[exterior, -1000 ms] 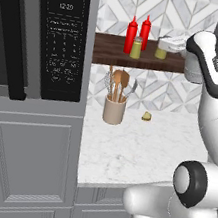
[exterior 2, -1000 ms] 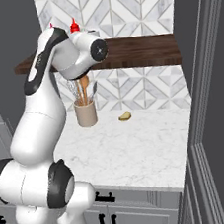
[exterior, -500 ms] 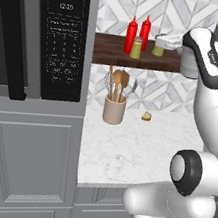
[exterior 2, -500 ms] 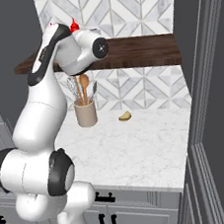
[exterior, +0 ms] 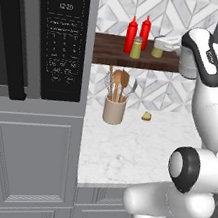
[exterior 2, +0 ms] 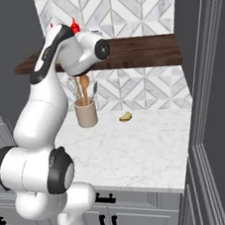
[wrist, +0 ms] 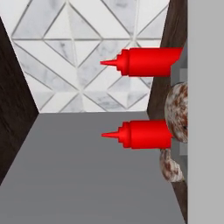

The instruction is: Put the shaker and condiment bottle from the counter next to their counterparts in the cabinet.

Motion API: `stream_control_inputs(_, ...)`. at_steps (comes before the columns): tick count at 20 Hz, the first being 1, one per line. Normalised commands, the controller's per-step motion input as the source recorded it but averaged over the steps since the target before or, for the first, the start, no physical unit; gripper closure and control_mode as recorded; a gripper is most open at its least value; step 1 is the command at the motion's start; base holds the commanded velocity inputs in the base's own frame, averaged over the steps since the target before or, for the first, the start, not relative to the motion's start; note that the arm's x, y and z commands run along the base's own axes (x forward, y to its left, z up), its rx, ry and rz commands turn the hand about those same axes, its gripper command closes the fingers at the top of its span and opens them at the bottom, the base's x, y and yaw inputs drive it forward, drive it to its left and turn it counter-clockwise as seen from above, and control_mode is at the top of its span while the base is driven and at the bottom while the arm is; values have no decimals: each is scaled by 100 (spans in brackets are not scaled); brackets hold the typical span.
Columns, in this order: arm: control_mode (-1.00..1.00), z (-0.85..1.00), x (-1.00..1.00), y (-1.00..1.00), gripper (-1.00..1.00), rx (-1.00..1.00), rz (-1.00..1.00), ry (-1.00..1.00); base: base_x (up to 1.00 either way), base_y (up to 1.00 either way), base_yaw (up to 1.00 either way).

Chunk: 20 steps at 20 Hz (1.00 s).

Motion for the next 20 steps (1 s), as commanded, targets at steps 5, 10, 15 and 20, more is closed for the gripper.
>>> stream_control_inputs(5, -100, -22, 21, 0, 100, 0, 0, 0, 0, 0, 0)
stream_control_inputs(10, -100, -11, 21, 0, 100, 0, 0, 0, 0, 0, 0)
stream_control_inputs(15, -100, -5, 23, 0, 100, 0, 0, 0, 0, 0, 0)
stream_control_inputs(20, -100, -5, 18, 0, 100, 0, 0, 0, 0, 0, 0)
